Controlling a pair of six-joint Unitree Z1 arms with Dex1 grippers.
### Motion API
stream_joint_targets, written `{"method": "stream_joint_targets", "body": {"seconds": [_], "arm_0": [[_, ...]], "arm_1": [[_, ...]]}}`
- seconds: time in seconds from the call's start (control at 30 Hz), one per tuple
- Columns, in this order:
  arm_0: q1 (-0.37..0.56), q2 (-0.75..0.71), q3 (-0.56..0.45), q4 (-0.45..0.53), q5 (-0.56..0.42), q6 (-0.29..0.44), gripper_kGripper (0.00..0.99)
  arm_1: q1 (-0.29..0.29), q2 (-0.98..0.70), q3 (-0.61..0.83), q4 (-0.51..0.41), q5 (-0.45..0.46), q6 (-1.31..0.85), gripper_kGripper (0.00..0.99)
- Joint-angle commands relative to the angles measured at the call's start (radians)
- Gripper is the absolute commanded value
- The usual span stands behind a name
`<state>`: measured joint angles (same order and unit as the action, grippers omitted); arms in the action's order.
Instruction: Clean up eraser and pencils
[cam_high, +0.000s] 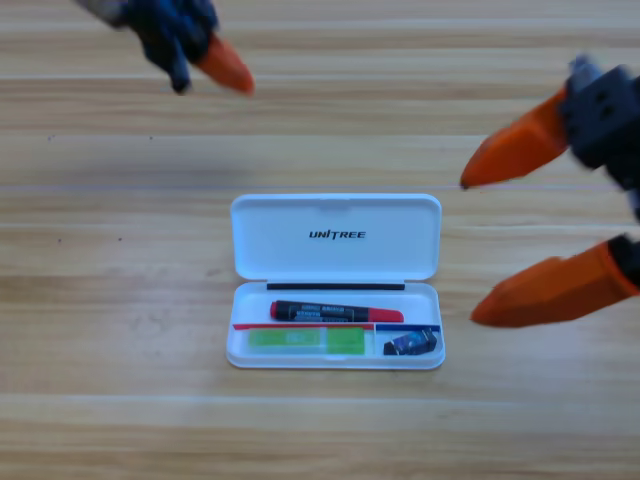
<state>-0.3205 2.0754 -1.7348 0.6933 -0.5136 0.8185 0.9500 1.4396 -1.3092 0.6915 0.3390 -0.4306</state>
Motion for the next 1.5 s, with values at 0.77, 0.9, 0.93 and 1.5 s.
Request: {"method": "stream_joint_targets", "body": {"seconds": [0.77, 0.9, 0.93, 1.5], "arm_0": [[-0.002, 0.229, 0.049, 0.153, -0.25, 0.111, 0.0], [-0.015, 0.216, 0.052, 0.193, -0.275, 0.133, 0.0], [-0.02, 0.213, 0.055, 0.196, -0.278, 0.133, 0.0], [-0.121, 0.203, 0.124, 0.179, -0.275, 0.103, 0.0]], "arm_1": [[-0.03, -0.05, 0.064, -0.024, 0.063, 0.013, 0.988], [-0.03, -0.053, 0.067, -0.024, 0.063, 0.015, 0.988], [-0.03, -0.053, 0.068, -0.024, 0.063, 0.015, 0.988], [-0.03, -0.073, 0.079, -0.026, 0.074, 0.018, 0.988]]}}
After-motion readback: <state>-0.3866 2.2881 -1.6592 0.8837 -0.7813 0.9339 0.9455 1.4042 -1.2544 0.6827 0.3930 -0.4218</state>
